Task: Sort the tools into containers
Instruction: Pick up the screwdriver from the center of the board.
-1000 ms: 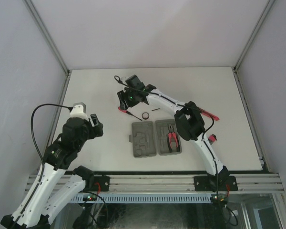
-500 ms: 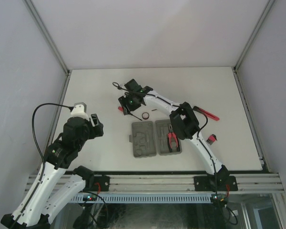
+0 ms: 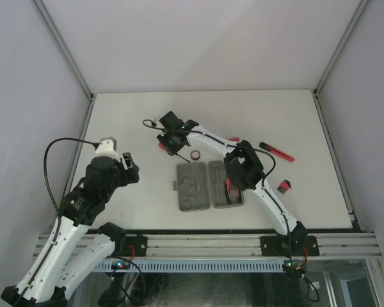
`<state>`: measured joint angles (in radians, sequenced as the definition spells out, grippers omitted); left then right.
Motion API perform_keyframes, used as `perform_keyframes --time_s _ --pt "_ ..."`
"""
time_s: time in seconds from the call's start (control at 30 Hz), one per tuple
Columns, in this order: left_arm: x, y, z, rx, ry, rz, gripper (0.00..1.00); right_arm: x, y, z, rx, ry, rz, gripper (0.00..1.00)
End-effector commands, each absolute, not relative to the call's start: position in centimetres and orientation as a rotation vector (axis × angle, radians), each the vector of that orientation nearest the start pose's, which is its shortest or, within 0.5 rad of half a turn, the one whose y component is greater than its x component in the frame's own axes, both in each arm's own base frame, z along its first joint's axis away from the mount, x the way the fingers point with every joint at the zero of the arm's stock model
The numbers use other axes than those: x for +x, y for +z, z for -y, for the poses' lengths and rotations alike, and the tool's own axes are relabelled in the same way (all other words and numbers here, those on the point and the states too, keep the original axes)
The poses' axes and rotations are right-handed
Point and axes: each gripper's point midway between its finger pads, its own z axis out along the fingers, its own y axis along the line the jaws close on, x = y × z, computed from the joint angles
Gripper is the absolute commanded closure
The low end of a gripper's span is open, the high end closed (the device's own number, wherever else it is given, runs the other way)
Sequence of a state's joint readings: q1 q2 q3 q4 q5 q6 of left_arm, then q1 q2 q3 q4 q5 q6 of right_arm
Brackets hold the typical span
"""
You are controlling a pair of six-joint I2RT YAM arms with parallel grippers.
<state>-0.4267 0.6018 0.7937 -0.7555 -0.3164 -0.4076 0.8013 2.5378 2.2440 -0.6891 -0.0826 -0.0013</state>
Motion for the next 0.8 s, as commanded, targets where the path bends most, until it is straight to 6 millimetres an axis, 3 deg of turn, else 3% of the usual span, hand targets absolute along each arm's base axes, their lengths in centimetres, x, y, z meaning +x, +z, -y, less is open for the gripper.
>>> perform_keyframes --time_s 0.0,0.27,0.5,0.77 --pt "22.1 22.6 5.3 -0.187 -0.170 -2.041 0.25 40.0 1.5 -43.2 -1.086 0.368 -2.381 0.71" --pt "22.1 22.6 5.2 -0.194 -0.165 -2.040 0.25 40.6 4.1 -44.1 -1.096 0.426 -2.292 0.91" --pt "22.0 22.7 5.0 -0.207 -0.159 -2.031 0.25 40.9 9.5 -45.2 -1.087 0.504 -2.143 1.00" --pt "22.0 22.9 5.7 -0.182 -0.204 -2.028 0.23 41.8 16.0 -44.9 -1.033 0.508 -1.963 1.00"
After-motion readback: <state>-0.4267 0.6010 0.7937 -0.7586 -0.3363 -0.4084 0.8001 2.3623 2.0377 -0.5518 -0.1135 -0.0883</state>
